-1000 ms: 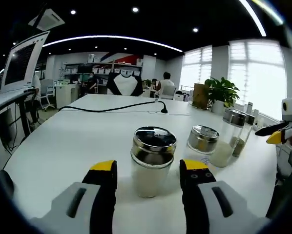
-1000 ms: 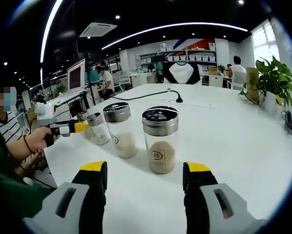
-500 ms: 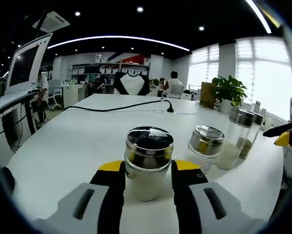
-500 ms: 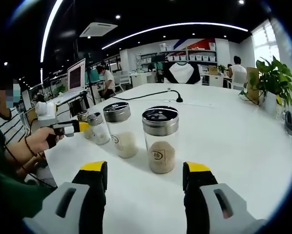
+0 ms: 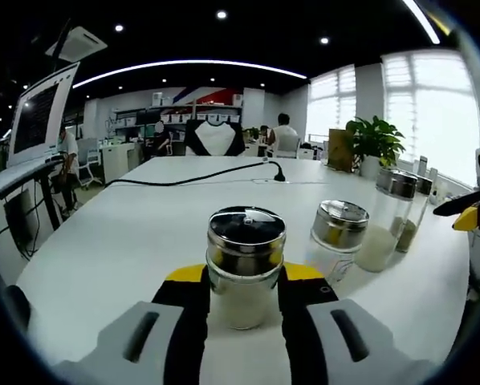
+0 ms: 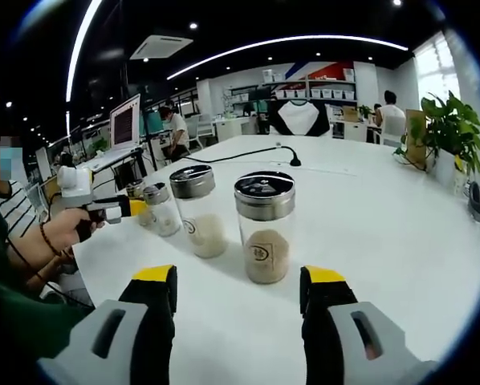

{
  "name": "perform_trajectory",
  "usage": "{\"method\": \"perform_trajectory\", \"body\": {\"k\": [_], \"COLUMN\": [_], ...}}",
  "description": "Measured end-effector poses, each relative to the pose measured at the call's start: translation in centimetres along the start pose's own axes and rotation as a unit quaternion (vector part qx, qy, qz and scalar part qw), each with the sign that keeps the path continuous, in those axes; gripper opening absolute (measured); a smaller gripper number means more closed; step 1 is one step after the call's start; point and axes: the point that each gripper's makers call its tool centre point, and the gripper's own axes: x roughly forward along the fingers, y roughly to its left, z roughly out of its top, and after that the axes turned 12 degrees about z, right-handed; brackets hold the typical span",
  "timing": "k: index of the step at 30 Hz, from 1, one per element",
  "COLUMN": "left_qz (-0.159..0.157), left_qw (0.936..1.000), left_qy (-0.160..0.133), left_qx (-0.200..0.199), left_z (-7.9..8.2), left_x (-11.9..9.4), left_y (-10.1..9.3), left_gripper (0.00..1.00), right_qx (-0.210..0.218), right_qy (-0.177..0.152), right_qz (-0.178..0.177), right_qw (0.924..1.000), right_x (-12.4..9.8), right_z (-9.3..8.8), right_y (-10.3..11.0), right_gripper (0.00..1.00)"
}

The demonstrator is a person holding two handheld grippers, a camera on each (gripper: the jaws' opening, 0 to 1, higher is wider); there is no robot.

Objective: Rotate the seasoning bottle until the label or dispensing opening points toward the visible target arrow and the bottle remains upright within the marked orientation range

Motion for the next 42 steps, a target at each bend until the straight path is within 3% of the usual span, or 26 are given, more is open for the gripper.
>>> {"method": "perform_trajectory", "body": {"k": [19,42], "left_qz": [-0.024,-0.092], "left_qw": [0.9996,0.9947], "left_qy": [-0.002,0.0], "left_qx": [0.014,0.046], "left_z": [-0.01,-0.03], "left_x": [-0.01,0.04], "left_y": [-0.01,-0.42], "left_gripper": [0.35,0.34], "right_qx": [-0.002,-0.006], "right_qy": [0.001,0.004], "right_qz": [0.002,0.003], "right_qw": [1.0,1.0], "right_x": [0.01,0.06], "right_z": [-0.01,0.05], "right_y": [0.32,0.54], "right_gripper": [0.62,0.62]}}
